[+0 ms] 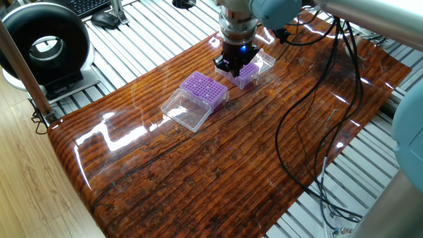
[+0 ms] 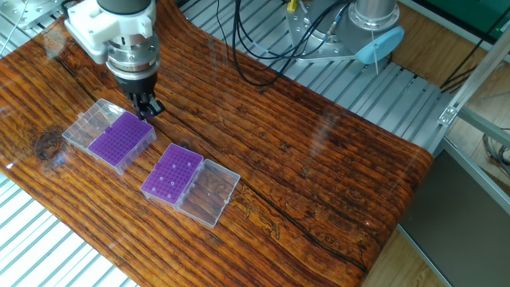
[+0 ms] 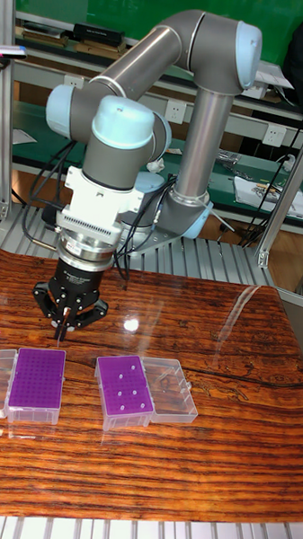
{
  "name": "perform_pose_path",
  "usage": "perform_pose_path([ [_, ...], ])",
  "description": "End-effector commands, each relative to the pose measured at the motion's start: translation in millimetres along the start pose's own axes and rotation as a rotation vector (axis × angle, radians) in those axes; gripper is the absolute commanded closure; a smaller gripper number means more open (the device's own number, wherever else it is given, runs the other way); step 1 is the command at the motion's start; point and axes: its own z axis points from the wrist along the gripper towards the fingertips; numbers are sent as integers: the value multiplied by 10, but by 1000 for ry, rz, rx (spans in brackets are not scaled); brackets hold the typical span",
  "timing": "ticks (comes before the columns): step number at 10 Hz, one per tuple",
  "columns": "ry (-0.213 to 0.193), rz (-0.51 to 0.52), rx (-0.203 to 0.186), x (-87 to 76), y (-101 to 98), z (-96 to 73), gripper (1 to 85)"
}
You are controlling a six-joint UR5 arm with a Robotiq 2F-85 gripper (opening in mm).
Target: Transfer all small pipette tips from one holder to another
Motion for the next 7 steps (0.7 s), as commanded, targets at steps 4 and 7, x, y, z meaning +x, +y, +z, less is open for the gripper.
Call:
perform_pose_path([
  [4, -15, -20, -24, -31, -74, 45, 847],
  [7, -6, 26, -52, -5, 3, 37, 847],
])
